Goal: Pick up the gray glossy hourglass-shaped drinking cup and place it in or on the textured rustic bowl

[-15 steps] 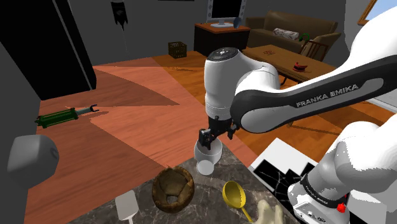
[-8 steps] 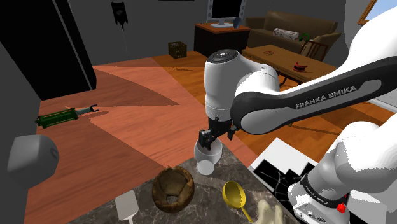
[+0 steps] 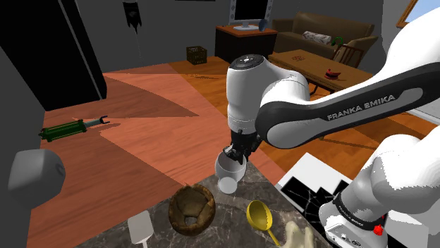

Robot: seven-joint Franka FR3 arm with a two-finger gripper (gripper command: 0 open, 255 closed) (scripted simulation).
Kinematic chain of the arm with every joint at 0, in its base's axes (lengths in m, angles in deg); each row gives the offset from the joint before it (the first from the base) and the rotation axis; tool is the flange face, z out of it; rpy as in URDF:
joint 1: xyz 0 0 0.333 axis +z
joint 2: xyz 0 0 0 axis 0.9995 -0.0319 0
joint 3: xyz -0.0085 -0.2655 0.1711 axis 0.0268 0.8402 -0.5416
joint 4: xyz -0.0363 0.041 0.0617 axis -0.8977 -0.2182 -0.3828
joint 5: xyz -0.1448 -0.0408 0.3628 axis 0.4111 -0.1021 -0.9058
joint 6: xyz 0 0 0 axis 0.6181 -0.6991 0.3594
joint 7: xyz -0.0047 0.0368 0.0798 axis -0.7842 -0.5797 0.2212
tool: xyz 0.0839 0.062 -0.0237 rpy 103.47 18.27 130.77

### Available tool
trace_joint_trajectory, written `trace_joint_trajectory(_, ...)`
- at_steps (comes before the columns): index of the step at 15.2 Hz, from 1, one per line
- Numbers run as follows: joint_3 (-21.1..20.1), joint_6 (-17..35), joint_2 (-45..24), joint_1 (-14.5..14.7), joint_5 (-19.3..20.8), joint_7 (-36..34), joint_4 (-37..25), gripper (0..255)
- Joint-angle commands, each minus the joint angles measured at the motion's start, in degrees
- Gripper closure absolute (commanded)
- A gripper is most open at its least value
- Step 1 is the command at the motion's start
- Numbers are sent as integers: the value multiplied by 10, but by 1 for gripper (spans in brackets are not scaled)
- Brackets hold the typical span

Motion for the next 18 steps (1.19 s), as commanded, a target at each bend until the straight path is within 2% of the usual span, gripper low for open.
trace_joint_trajectory(1, 0, 0, 0, 0, 0, 0, 0, 255)
trace_joint_trajectory(18, 25, -132, 52, 4, -10, 24, -84, 255)
